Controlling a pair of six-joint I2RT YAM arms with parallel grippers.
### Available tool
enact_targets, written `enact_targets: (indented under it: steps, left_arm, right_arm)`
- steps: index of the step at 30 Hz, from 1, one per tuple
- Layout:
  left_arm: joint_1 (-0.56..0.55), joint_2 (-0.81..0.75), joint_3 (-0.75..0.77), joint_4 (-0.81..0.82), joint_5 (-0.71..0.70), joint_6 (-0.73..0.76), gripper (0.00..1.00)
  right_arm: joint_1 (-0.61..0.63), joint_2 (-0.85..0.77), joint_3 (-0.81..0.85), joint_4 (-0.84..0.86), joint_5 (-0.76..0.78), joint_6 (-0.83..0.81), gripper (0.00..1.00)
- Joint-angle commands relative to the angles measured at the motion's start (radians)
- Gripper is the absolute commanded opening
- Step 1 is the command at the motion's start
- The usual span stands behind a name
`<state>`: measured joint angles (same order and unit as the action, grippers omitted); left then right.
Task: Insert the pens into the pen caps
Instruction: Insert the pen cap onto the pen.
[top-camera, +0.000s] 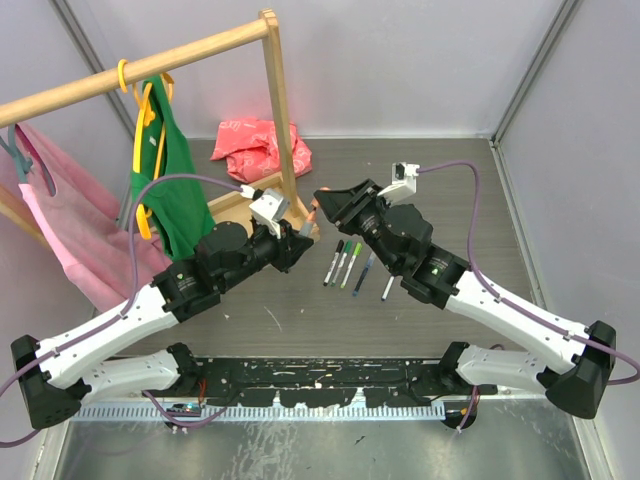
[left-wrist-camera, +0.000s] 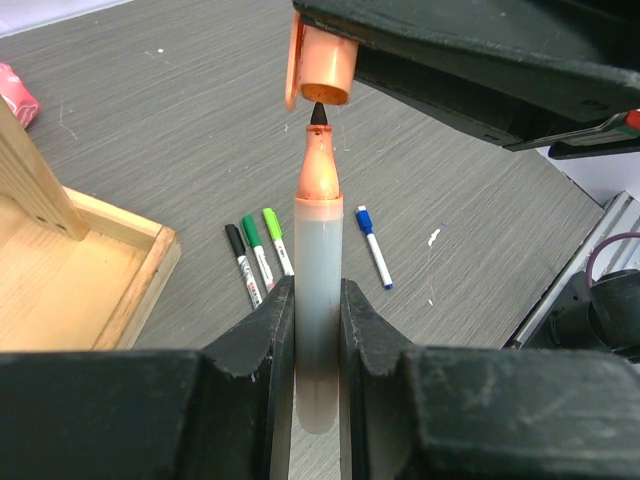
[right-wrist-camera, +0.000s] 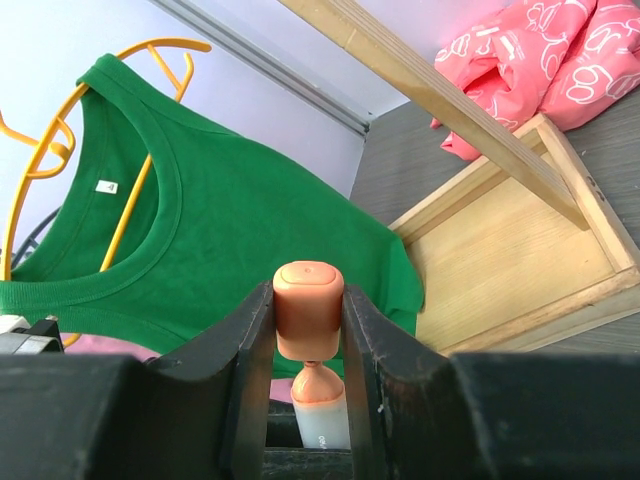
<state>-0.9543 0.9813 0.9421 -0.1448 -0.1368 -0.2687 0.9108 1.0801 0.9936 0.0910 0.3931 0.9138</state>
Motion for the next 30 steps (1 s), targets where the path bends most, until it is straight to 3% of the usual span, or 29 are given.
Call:
enact_targets:
  steps: [1, 30]
  left_arm:
    - [0.001, -0.02, 0.006, 0.079, -0.02, 0.005, 0.0]
    - [0.002, -0.026, 0.005, 0.089, -0.024, 0.004, 0.0]
  right_arm:
    - [0.007, -0.034, 0.026, 0.069, -0.008, -0.022, 0.0]
    - [0.007, -0.001, 0.019, 0.051, -0.051, -0.027, 0.0]
